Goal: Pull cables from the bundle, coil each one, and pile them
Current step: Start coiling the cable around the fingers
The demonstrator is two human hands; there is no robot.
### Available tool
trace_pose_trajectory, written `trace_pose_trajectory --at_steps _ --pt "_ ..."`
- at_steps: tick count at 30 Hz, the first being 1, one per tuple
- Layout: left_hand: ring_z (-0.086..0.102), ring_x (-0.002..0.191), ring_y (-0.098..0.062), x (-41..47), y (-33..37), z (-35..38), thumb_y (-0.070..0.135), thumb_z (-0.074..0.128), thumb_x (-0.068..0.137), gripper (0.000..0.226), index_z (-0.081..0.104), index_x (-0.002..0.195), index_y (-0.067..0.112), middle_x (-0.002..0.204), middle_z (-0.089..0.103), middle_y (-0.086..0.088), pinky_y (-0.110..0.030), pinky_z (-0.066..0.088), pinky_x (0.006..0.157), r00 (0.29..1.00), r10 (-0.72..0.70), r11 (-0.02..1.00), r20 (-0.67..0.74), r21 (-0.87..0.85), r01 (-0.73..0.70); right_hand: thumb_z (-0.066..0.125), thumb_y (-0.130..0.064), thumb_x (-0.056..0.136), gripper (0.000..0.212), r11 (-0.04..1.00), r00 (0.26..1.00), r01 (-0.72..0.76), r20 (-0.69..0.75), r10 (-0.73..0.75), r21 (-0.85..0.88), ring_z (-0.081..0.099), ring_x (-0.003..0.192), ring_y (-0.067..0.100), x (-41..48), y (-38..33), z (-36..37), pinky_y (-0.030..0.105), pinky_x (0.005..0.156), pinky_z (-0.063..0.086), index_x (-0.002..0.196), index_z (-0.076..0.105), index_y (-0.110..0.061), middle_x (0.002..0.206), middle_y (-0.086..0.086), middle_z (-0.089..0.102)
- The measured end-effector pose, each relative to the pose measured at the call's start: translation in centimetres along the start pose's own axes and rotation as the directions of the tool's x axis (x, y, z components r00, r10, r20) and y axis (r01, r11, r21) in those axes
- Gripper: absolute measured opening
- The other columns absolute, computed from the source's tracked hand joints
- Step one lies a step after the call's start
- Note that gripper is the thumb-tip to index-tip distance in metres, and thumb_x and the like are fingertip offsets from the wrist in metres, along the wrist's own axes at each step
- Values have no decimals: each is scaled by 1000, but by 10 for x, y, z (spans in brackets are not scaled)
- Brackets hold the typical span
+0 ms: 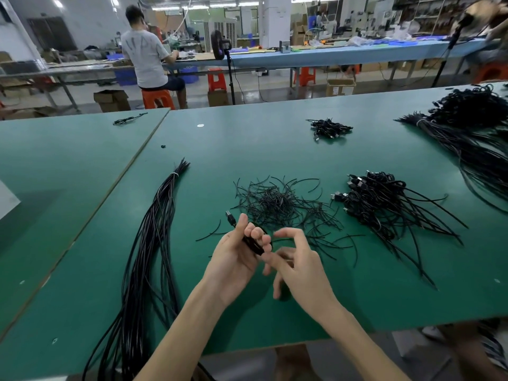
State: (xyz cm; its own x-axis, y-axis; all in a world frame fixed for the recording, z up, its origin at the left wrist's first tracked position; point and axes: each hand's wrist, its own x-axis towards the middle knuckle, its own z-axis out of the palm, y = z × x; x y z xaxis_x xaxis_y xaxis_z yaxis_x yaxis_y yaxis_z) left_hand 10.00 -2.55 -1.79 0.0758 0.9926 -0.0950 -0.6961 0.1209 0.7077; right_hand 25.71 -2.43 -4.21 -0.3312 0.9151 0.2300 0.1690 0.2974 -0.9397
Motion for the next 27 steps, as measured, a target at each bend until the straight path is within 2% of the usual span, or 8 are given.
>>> trace_pose_trajectory --at_steps 3,6,9,12,15,20,24,27 --pt "53 59 -15 0 2 -3 40 54 102 38 48 70 19 67 46 3 -27 50 65 998 -38 999 50 26 36 65 -33 101 42 1000 997 5 75 -5 5 72 57 20 2 0 0 29 75 56 140 52 -29 88 -3 76" --pt "60 66 -18 1 6 -8 41 52 105 41 51 70 18 69 51 0 -32 53 65 991 -65 990 113 133 50 69 -21 98 33 998 998 43 43 -41 -36 73 68 17 4 1 0 24 77 53 131 65 -25 83 -2 75" --pt "68 77 -23 1 9 -10 38 50 107 42 56 72 17 76 60 -4 -37 55 68 987 -67 971 146 237 31 75 -11 91 36 999 1000 12 2 -12 35 73 86 15 4 1 -4 25 77 56 121 70 -29 95 -7 75" --pt "72 84 -26 2 8 -9 38 51 107 42 61 73 15 80 67 -7 -34 58 79 988 -66 963 143 270 25 77 -9 89 43 999 999 37 -32 -37 11 68 104 9 3 -1 -4 22 90 54 126 70 -30 107 -10 72" --pt "73 89 -29 3 7 -9 40 51 106 43 64 75 13 84 70 -11 -34 58 82 988 -45 949 145 316 -3 76 -7 90 44 992 995 90 -43 -94 -86 64 108 5 2 -2 -2 19 93 51 131 69 -22 109 -10 69" --pt "73 90 -31 2 5 -9 48 45 107 50 62 74 15 85 72 -13 -32 57 83 987 -2 937 164 345 -55 75 -7 91 48 976 986 146 -62 -157 -159 63 110 8 1 -5 1 25 97 52 137 65 -16 114 -10 66" --pt "69 76 -26 2 5 -11 51 49 105 51 52 67 18 73 64 -8 -32 56 74 992 2 923 125 381 -50 77 -14 91 52 964 983 164 -48 -177 -210 63 105 9 1 -3 3 28 96 52 140 61 -20 113 -12 63" --pt "54 55 -19 0 4 -12 51 49 106 53 43 64 19 62 50 -2 -27 48 62 990 -37 883 134 469 -30 76 -17 91 63 963 988 155 29 -153 -222 59 106 6 3 1 2 20 96 48 148 52 -25 114 -11 58"
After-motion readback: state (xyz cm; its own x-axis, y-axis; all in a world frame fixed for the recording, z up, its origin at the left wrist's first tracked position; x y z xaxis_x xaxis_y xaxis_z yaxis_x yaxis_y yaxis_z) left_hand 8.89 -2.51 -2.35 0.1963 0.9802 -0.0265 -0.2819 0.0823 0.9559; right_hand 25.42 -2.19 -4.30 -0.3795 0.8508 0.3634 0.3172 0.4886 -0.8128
